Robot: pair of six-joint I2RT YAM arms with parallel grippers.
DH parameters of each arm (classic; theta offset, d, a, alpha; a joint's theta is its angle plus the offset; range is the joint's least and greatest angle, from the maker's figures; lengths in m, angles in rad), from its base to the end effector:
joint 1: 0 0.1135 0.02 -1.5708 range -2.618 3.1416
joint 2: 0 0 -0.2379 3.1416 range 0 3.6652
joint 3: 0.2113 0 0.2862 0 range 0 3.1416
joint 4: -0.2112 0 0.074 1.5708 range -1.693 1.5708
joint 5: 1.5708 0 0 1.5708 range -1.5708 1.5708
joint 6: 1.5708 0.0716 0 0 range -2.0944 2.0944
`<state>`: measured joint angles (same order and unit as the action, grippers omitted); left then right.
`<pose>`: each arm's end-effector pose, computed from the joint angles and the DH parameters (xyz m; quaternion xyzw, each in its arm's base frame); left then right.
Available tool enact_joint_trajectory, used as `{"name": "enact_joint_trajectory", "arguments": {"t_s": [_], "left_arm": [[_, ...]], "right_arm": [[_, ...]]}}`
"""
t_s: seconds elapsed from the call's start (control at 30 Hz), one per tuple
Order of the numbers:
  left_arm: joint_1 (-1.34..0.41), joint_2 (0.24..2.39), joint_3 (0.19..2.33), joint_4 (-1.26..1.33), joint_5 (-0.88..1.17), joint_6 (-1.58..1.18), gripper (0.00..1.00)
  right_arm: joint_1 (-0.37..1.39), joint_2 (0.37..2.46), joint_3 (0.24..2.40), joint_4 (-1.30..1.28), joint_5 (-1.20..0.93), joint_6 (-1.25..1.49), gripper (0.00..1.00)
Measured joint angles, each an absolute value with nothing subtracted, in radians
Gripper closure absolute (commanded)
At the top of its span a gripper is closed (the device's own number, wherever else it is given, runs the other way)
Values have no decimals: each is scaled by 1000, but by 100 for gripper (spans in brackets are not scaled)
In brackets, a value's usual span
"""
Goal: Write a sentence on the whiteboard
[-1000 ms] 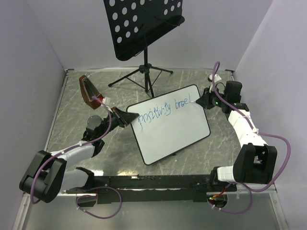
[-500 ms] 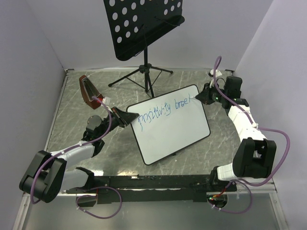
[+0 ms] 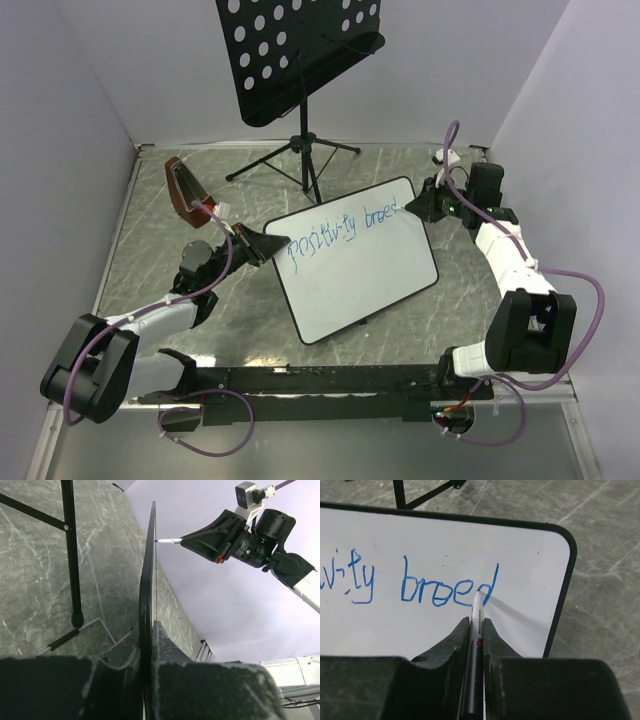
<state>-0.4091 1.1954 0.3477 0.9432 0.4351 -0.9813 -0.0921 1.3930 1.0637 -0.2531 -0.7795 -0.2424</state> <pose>0.2644 -0.1475 0.1780 -0.0321 0.6750 -0.5743 0.4620 0.3695 0.0164 0.2453 -0.2409 0.7985 0.2568 0.4884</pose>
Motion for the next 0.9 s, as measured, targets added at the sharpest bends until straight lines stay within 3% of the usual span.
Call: {"name": "enact_joint_trajectory", "arguments": {"t_s": [0.53,0.9], "left_arm": [[-409,1195,348,938,432,-985,99],[-409,1195,348,946,440,-977,99]], "right_arm": [[-105,1355,1010,-279,-775,-277,100],[-111,1389,1082,-281,-760,-255,100]]}}
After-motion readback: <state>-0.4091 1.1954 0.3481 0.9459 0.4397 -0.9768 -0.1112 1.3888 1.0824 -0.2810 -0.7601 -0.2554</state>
